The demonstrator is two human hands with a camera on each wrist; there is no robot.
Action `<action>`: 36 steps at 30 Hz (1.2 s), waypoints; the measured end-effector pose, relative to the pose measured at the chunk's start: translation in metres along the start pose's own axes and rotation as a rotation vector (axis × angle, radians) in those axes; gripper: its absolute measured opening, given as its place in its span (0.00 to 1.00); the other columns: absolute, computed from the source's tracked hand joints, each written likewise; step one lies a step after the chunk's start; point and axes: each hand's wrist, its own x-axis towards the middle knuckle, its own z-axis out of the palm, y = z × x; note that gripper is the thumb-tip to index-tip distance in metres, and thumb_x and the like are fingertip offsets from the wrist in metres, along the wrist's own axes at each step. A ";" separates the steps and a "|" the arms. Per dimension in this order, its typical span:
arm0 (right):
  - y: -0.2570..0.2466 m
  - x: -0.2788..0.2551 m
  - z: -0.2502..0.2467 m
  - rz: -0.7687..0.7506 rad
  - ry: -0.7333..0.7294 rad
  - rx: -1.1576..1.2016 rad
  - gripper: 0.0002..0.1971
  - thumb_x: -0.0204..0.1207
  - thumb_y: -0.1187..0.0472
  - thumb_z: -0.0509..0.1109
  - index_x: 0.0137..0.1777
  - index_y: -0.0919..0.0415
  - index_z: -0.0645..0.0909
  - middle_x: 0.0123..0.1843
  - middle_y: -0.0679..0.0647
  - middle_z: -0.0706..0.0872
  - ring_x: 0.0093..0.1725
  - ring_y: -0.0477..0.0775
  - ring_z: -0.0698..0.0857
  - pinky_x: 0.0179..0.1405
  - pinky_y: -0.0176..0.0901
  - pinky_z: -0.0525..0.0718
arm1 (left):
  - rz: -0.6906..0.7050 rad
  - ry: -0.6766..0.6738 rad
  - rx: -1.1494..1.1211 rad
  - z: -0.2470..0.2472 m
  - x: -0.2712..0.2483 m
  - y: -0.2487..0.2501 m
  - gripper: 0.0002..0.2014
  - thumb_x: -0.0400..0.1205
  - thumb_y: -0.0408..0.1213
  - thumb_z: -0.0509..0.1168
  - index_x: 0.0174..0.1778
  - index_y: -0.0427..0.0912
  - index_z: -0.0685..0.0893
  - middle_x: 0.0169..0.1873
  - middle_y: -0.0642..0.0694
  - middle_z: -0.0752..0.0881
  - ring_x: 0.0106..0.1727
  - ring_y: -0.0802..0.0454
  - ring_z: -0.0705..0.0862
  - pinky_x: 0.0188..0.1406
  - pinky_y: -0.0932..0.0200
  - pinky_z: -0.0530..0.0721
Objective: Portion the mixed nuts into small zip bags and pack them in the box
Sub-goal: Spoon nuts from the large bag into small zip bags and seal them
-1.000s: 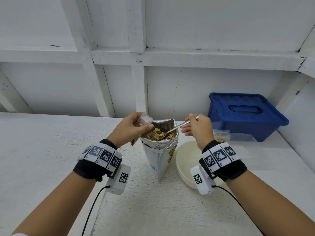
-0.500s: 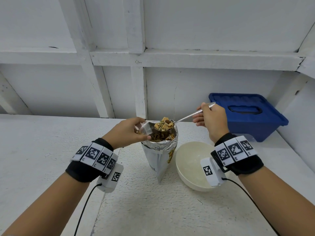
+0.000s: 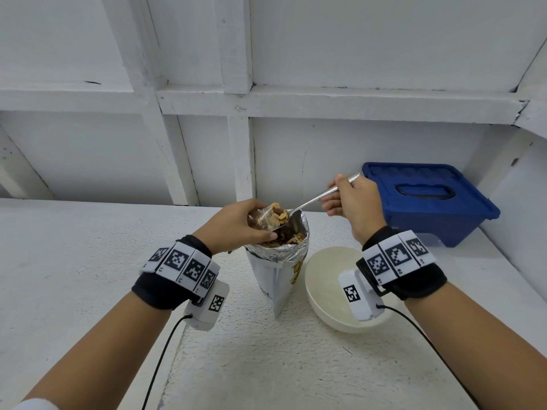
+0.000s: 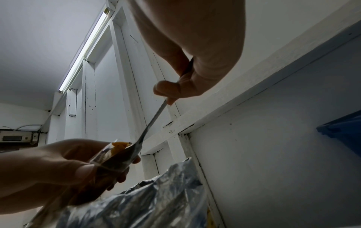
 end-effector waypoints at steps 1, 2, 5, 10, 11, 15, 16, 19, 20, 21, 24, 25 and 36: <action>0.000 0.000 0.001 0.001 -0.004 0.000 0.14 0.84 0.61 0.57 0.37 0.62 0.77 0.29 0.58 0.82 0.18 0.42 0.79 0.17 0.31 0.78 | -0.003 -0.001 -0.004 0.000 0.000 0.001 0.27 0.71 0.49 0.74 0.65 0.47 0.76 0.45 0.53 0.82 0.42 0.50 0.84 0.41 0.47 0.87; 0.000 0.000 0.001 -0.001 -0.009 -0.002 0.14 0.84 0.61 0.58 0.37 0.61 0.77 0.29 0.58 0.82 0.18 0.42 0.80 0.18 0.31 0.78 | -0.006 -0.003 -0.007 0.001 -0.001 0.002 0.28 0.71 0.49 0.74 0.65 0.47 0.76 0.46 0.53 0.82 0.43 0.49 0.85 0.41 0.46 0.87; -0.002 -0.001 0.004 -0.015 -0.029 -0.010 0.14 0.83 0.61 0.58 0.37 0.61 0.77 0.29 0.58 0.82 0.18 0.42 0.80 0.18 0.31 0.79 | -0.002 0.006 -0.032 0.004 0.000 0.004 0.27 0.71 0.49 0.74 0.64 0.47 0.75 0.48 0.50 0.83 0.42 0.47 0.85 0.35 0.47 0.87; -0.009 -0.004 0.011 -0.096 -0.057 -0.060 0.13 0.83 0.60 0.59 0.37 0.59 0.77 0.28 0.57 0.83 0.19 0.43 0.81 0.20 0.32 0.81 | 0.027 0.064 -0.082 0.008 0.002 0.004 0.28 0.73 0.47 0.73 0.67 0.44 0.75 0.52 0.49 0.82 0.48 0.54 0.80 0.35 0.72 0.77; -0.012 -0.004 0.012 -0.122 -0.055 -0.085 0.13 0.83 0.59 0.59 0.37 0.58 0.77 0.28 0.57 0.83 0.20 0.43 0.81 0.21 0.33 0.81 | 0.029 0.074 -0.093 0.008 0.002 0.004 0.28 0.73 0.47 0.73 0.68 0.44 0.74 0.52 0.50 0.81 0.49 0.55 0.80 0.37 0.73 0.77; -0.027 -0.008 0.018 -0.305 -0.080 -0.210 0.13 0.84 0.59 0.58 0.37 0.55 0.75 0.29 0.54 0.83 0.22 0.41 0.82 0.24 0.32 0.82 | 0.013 0.129 -0.156 0.010 0.001 0.002 0.25 0.74 0.46 0.73 0.64 0.46 0.74 0.47 0.53 0.80 0.44 0.60 0.80 0.32 0.77 0.76; -0.032 -0.009 0.019 -0.357 -0.085 -0.234 0.12 0.84 0.59 0.58 0.37 0.55 0.75 0.29 0.53 0.83 0.22 0.41 0.82 0.24 0.31 0.82 | 0.008 0.144 -0.185 0.010 0.000 0.001 0.23 0.74 0.46 0.73 0.62 0.48 0.74 0.46 0.54 0.80 0.44 0.61 0.80 0.31 0.77 0.77; -0.046 -0.010 0.023 -0.498 -0.091 -0.295 0.11 0.84 0.59 0.58 0.41 0.60 0.77 0.30 0.53 0.83 0.23 0.41 0.83 0.24 0.29 0.82 | 0.005 0.184 -0.278 0.011 0.001 -0.003 0.20 0.73 0.45 0.73 0.58 0.48 0.74 0.46 0.54 0.82 0.45 0.59 0.82 0.36 0.74 0.78; -0.049 -0.010 0.023 -0.539 -0.088 -0.312 0.11 0.84 0.59 0.58 0.42 0.61 0.77 0.30 0.53 0.83 0.24 0.41 0.83 0.24 0.30 0.82 | 0.003 0.194 -0.292 0.010 0.001 -0.005 0.21 0.74 0.45 0.73 0.59 0.47 0.75 0.46 0.53 0.82 0.45 0.59 0.82 0.37 0.72 0.78; -0.052 -0.009 0.023 -0.573 -0.082 -0.324 0.12 0.84 0.59 0.58 0.42 0.62 0.78 0.30 0.53 0.83 0.24 0.42 0.83 0.25 0.32 0.83 | 0.001 0.202 -0.302 0.010 0.000 -0.005 0.21 0.74 0.45 0.73 0.59 0.45 0.75 0.46 0.53 0.83 0.45 0.59 0.81 0.38 0.71 0.78; -0.058 -0.007 0.017 -0.621 -0.060 -0.317 0.11 0.84 0.59 0.59 0.43 0.62 0.78 0.31 0.52 0.82 0.26 0.43 0.84 0.26 0.31 0.83 | 0.004 0.219 -0.339 0.008 -0.001 -0.007 0.22 0.74 0.44 0.72 0.62 0.43 0.76 0.45 0.54 0.82 0.45 0.60 0.81 0.42 0.68 0.80; -0.059 -0.006 0.014 -0.619 -0.048 -0.301 0.10 0.84 0.59 0.58 0.44 0.61 0.77 0.31 0.51 0.82 0.26 0.42 0.84 0.25 0.29 0.81 | 0.009 0.227 -0.347 0.007 -0.002 -0.008 0.23 0.74 0.44 0.72 0.62 0.42 0.76 0.44 0.55 0.82 0.45 0.60 0.81 0.44 0.67 0.80; 0.016 -0.022 -0.001 -0.295 -0.031 -0.289 0.05 0.83 0.60 0.58 0.49 0.61 0.71 0.40 0.57 0.84 0.31 0.38 0.85 0.26 0.31 0.84 | 0.042 0.377 -0.412 -0.004 -0.003 -0.009 0.14 0.78 0.41 0.68 0.58 0.43 0.78 0.42 0.56 0.83 0.44 0.62 0.83 0.44 0.69 0.82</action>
